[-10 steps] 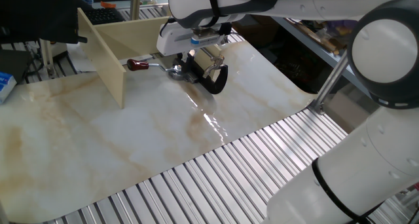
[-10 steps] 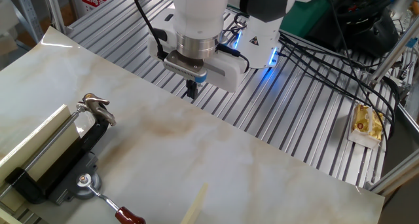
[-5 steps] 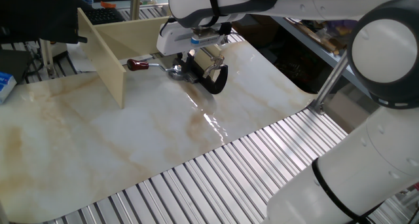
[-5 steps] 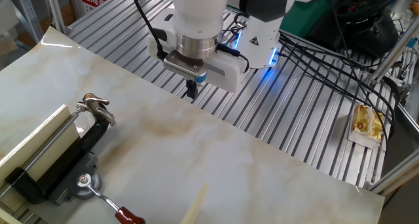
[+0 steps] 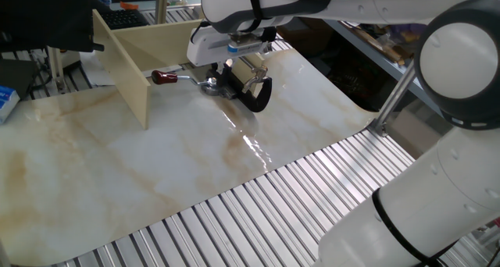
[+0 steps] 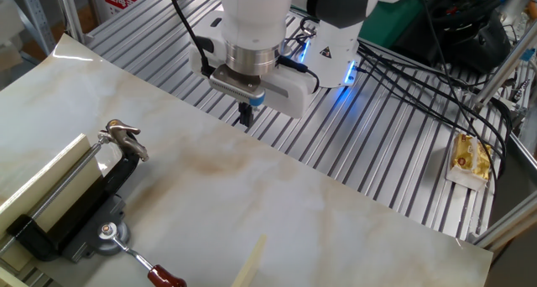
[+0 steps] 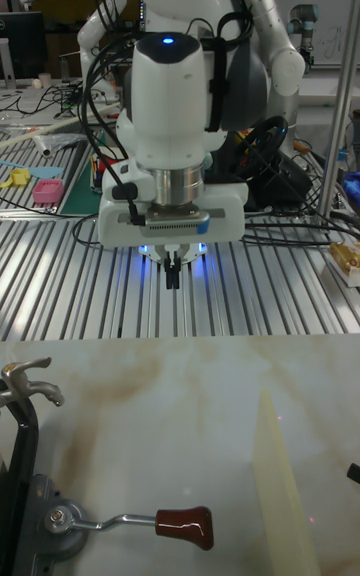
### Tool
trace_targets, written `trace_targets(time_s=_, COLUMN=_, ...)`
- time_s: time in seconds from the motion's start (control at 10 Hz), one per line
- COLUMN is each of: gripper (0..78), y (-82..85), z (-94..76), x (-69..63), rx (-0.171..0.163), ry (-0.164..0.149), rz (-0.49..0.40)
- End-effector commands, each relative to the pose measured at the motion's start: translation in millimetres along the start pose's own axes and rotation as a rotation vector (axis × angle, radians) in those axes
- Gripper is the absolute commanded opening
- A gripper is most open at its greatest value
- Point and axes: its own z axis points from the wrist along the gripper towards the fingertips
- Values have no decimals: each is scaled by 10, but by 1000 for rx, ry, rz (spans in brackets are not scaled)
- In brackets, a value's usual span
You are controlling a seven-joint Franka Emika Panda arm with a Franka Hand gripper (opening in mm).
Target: Turn on the water tap
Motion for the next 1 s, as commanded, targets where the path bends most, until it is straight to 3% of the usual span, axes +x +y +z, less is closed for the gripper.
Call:
trace_targets(time_s=0.1, gripper=0, y=-11, z=9, x=-8, rx=0, ry=-2, rz=-8)
trace_targets(time_s=0.6, gripper=0, y=-114, z=93, x=-30, rx=-6, ry=-15, rz=-5)
trace_targets(time_s=0.7, gripper=0, y=-134, z=159, x=-64, rx=-4, ry=-38, rz=16)
trace_targets(time_s=1.0, gripper=0, y=-181, z=173, x=-193, rx=-13, ry=-44, rz=27)
